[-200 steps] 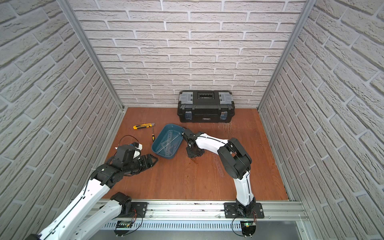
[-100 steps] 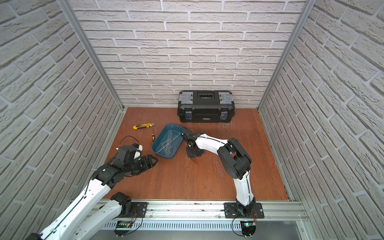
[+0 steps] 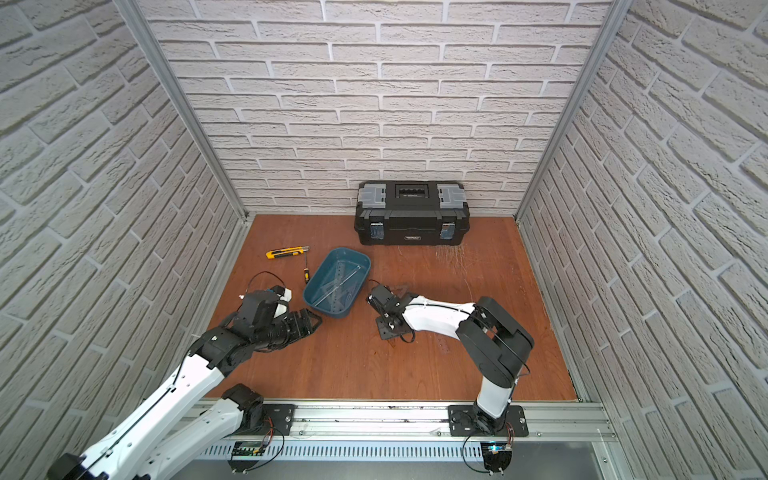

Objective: Put the scattered rulers into the storage box
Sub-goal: Move the ruler to the center of the board, then pick up the ruler from the center of the board.

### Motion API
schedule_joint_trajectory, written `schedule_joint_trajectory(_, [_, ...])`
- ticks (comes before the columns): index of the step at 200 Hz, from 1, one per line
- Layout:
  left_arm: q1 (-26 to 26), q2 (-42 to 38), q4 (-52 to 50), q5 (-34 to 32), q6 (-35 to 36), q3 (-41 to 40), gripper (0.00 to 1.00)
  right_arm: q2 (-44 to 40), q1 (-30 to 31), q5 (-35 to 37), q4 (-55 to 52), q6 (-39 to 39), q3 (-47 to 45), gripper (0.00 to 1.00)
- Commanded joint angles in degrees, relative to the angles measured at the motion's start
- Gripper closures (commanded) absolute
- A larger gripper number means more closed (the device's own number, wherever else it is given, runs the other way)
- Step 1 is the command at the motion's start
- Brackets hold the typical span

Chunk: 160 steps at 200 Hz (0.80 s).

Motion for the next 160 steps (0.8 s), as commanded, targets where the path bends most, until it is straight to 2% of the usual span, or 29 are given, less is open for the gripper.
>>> schedule_joint_trajectory(1, [-4.19,1.22,3.94,-3.40,-2.48,-1.99,0.18,-1.54,3.53,-2.67,-3.92,6.19,-8.27,0.65])
schedule_joint_trajectory(43, [-16.27,4.97,11.39,-10.82,-9.88,-6.55,0.18,-10.89,10.72,-1.77,-5.08,14.63,-17.73,0.64])
schedule_joint_trajectory(69, [-21.43,9.59,16.59,-13.58,-12.47,-7.66,0.18,-15.05,11.70,-0.74,-7.08,16.57,-19.34,0.64])
schedule_joint_trajectory(112, [-23.35,18.79,22.31,-13.39,-11.86,-5.38,0.19,-13.96,11.68,0.78,-9.87,15.65,-14.90,0.62])
schedule_joint_trajectory(160, [-23.44,21.78,25.59,-12.93,-11.64,-4.74,0.19,-10.68,11.66,0.76,-8.72,16.68,-13.07,0.63])
